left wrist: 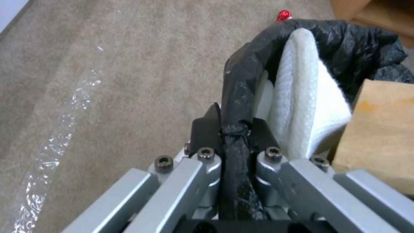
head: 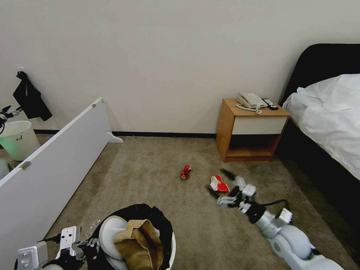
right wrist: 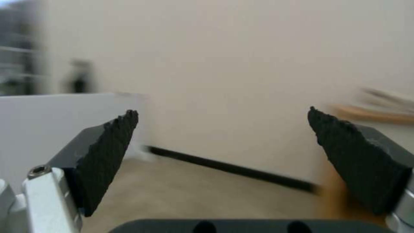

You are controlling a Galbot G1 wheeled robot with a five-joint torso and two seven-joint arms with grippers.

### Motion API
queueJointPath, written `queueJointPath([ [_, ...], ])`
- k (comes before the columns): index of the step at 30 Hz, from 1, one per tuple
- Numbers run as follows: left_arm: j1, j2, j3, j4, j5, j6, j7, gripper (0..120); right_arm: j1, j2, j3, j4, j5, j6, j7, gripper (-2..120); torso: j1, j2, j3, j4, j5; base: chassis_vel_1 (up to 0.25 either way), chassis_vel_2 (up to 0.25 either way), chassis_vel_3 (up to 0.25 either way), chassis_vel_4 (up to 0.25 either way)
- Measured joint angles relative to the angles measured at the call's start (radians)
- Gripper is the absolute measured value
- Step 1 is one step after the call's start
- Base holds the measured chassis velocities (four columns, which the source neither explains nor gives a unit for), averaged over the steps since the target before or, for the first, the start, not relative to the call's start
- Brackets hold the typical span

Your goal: Pick up the trash bin, then pick up the garbage from the floor and place it into the trash bin.

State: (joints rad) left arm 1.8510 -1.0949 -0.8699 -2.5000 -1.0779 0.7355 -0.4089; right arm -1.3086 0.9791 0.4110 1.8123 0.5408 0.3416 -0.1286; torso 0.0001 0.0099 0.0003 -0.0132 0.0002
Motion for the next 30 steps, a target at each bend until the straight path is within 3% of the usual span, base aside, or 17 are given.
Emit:
queueJointPath([
  [1,-0.004,0.001,0.000,0.000,0.000,0.000,0.000,4,-0.056,0.025,0.055,0.017,-0.034,-0.025,0.055,100,0.000,0.000,0.000,-0.0003,-0.0001,0.000,0.000,0.000,0.000],
  [5,-0.011,0.001,0.002,0.000,0.002,0.000,0.000,4,-0.138,0.063,0.132,0.033,-0.088,-0.046,0.066,100,0.000,0.000,0.000,-0.0001,0.0000,0.000,0.000,0.000,0.000],
  [8,-0.014,-0.001,0.003,0.000,0.006,0.000,0.002,4,-0.215,0.125,0.217,0.046,-0.112,-0.056,0.008,100,0.000,0.000,0.000,0.0001,-0.0003,0.000,0.000,0.000,0.000],
  [10,-0.017,-0.003,0.003,0.000,0.019,0.000,0.005,4,-0.274,0.210,0.291,0.057,-0.143,-0.065,-0.042,100,0.000,0.000,0.000,-0.0002,-0.0003,0.000,0.000,0.000,0.000],
  [19,-0.019,-0.010,0.005,0.000,0.039,0.000,0.010,4,-0.386,0.377,0.391,0.072,-0.337,0.006,-0.076,100,0.000,0.000,0.000,0.0001,-0.0004,0.000,0.000,0.000,0.000],
  [30,-0.019,-0.015,0.008,0.000,0.052,0.000,0.012,4,-0.427,0.451,0.391,0.070,-0.385,0.062,-0.143,100,0.000,0.000,0.000,0.0000,-0.0004,0.000,0.000,0.000,0.000],
])
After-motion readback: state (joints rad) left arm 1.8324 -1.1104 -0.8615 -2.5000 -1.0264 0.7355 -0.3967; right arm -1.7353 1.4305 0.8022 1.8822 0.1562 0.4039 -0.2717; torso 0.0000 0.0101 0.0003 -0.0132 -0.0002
